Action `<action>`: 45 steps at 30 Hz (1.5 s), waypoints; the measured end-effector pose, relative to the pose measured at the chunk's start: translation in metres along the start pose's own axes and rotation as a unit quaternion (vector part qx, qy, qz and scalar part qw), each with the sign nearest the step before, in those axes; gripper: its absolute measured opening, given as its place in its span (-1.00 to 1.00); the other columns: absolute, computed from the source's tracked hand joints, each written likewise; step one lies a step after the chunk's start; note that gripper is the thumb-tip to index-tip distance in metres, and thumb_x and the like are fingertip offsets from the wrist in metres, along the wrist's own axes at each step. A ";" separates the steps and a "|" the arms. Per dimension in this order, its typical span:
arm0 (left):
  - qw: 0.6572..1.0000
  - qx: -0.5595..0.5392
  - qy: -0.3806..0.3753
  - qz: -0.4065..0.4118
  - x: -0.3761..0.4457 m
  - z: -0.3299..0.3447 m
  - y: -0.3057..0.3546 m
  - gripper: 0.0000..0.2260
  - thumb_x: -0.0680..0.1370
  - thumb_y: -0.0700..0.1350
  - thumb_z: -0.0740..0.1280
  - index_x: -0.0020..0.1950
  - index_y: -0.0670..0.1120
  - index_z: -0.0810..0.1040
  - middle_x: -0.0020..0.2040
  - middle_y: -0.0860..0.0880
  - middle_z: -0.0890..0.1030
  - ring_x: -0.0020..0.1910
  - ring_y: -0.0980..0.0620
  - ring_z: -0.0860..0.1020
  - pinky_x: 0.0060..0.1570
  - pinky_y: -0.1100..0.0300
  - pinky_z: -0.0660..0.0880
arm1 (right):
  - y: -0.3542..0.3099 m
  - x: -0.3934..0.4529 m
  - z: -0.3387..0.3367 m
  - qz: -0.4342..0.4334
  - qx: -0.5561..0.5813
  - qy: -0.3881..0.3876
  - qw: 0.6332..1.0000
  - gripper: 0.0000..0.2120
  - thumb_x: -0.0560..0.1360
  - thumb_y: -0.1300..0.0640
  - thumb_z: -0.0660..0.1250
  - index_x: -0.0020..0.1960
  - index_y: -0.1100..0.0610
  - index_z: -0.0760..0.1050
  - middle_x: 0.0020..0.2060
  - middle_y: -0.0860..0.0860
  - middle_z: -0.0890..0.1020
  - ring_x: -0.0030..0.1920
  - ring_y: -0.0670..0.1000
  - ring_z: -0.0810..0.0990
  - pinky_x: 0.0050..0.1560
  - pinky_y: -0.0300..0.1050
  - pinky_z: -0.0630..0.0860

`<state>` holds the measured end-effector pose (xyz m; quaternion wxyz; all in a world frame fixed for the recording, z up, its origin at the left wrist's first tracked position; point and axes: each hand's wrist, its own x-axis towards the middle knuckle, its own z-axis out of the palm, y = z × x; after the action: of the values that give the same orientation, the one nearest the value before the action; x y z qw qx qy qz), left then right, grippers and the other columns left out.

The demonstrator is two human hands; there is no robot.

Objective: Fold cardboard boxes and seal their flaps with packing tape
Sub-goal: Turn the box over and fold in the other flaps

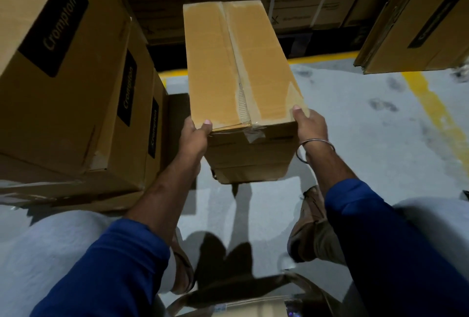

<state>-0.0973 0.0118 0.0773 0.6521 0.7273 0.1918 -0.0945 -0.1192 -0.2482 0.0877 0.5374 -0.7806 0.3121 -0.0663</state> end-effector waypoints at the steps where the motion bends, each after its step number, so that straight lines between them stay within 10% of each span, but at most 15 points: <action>1: 1.000 -0.009 -0.006 0.002 -0.002 0.004 0.004 -0.64 0.70 -0.09 0.29 0.50 -0.05 0.42 0.32 -0.01 0.60 0.28 -0.02 0.55 0.29 0.02 0.47 | -0.011 -0.001 -0.009 -0.012 -0.023 0.009 1.000 -0.61 0.63 -0.09 0.31 0.22 0.21 0.62 0.12 0.18 0.67 0.15 0.19 0.62 0.10 -0.06 0.49; 9: 0.963 -0.231 -0.117 -0.070 -0.019 0.033 -0.002 -0.73 0.73 -0.16 0.21 0.43 -0.14 0.46 0.28 -0.11 0.65 0.18 -0.06 0.64 0.32 0.01 0.52 | -0.092 -0.038 -0.070 -0.208 -0.219 0.112 0.947 -0.54 0.62 -0.18 0.22 0.31 0.13 0.57 0.07 0.18 0.67 0.08 0.28 0.59 -0.08 -0.01 0.42; 14: 0.921 -0.323 -0.117 -0.183 -0.036 0.043 -0.044 -0.85 0.71 -0.13 0.21 0.18 -0.13 0.55 0.08 -0.16 0.68 -0.09 -0.04 0.71 -0.06 0.11 0.64 | -0.114 -0.063 -0.049 -0.322 -0.337 0.098 0.879 -0.61 0.64 -0.13 0.19 0.33 0.08 0.52 0.07 0.15 0.64 0.05 0.24 0.59 -0.17 -0.04 0.27; 23: 0.874 -0.399 -0.011 -0.279 -0.041 0.016 -0.119 -0.55 0.69 0.10 0.24 0.39 -0.21 0.58 0.31 -0.25 0.64 0.33 -0.21 0.59 0.29 -0.13 0.56 | -0.069 -0.101 0.043 -0.316 -0.416 -0.083 0.849 -0.45 0.65 -0.18 0.14 0.54 0.09 0.33 0.47 0.20 0.44 0.50 0.19 0.37 0.38 0.17 0.40; 26: 0.871 -0.394 0.009 -0.295 -0.044 0.013 -0.139 -0.60 0.69 0.15 0.25 0.26 -0.13 0.66 0.17 -0.20 0.71 0.15 -0.17 0.69 0.29 -0.10 0.56 | -0.066 -0.108 0.050 -0.322 -0.349 -0.208 0.855 -0.44 0.64 -0.23 0.21 0.56 0.02 0.35 0.54 0.08 0.40 0.55 0.09 0.32 0.51 0.08 0.30; 29: 0.871 -0.385 0.037 -0.301 -0.044 0.012 -0.152 -0.64 0.65 0.11 0.31 0.34 -0.05 0.61 0.09 -0.15 0.75 0.18 -0.19 0.67 0.11 -0.07 0.63 | -0.080 -0.081 0.028 -0.235 -0.208 -0.233 0.920 -0.47 0.61 -0.22 0.31 0.50 0.00 0.47 0.41 -0.03 0.55 0.31 -0.06 0.53 0.29 -0.12 0.46; 33: 0.876 -0.388 0.020 -0.284 -0.035 0.014 -0.164 -0.63 0.65 0.15 0.24 0.37 0.02 0.57 0.20 -0.17 0.71 0.22 -0.22 0.64 0.09 -0.09 0.61 | -0.076 0.016 -0.036 -0.118 -0.218 -0.083 0.965 -0.50 0.49 -0.19 0.44 0.31 0.09 0.61 0.21 -0.03 0.65 0.19 -0.03 0.57 0.18 -0.15 0.45; 40: 0.888 -0.370 0.026 -0.272 -0.032 0.010 -0.170 -0.63 0.68 0.13 0.18 0.36 -0.01 0.57 0.28 -0.21 0.66 0.31 -0.25 0.60 0.39 -0.24 0.46 | 0.029 0.095 -0.107 0.267 -0.189 -0.231 0.916 0.43 -0.30 -0.69 0.39 0.37 0.13 0.36 0.07 0.15 0.73 0.14 0.12 0.68 0.37 0.19 0.41; 45: 0.896 -0.340 0.049 -0.279 -0.031 0.007 -0.167 -0.63 0.70 0.12 0.16 0.41 0.00 0.54 0.27 -0.20 0.67 0.29 -0.23 0.61 0.23 -0.17 0.55 | 0.051 0.100 -0.068 0.308 -0.095 -0.315 0.893 -0.13 0.44 -0.50 0.24 0.36 0.25 0.40 -0.18 0.12 0.70 -0.24 0.04 0.70 -0.10 -0.02 0.64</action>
<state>-0.1920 0.0126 -0.0634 0.7964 0.3810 0.4393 -0.1660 -0.0906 -0.3700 0.0472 0.5244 -0.6728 0.3558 0.3818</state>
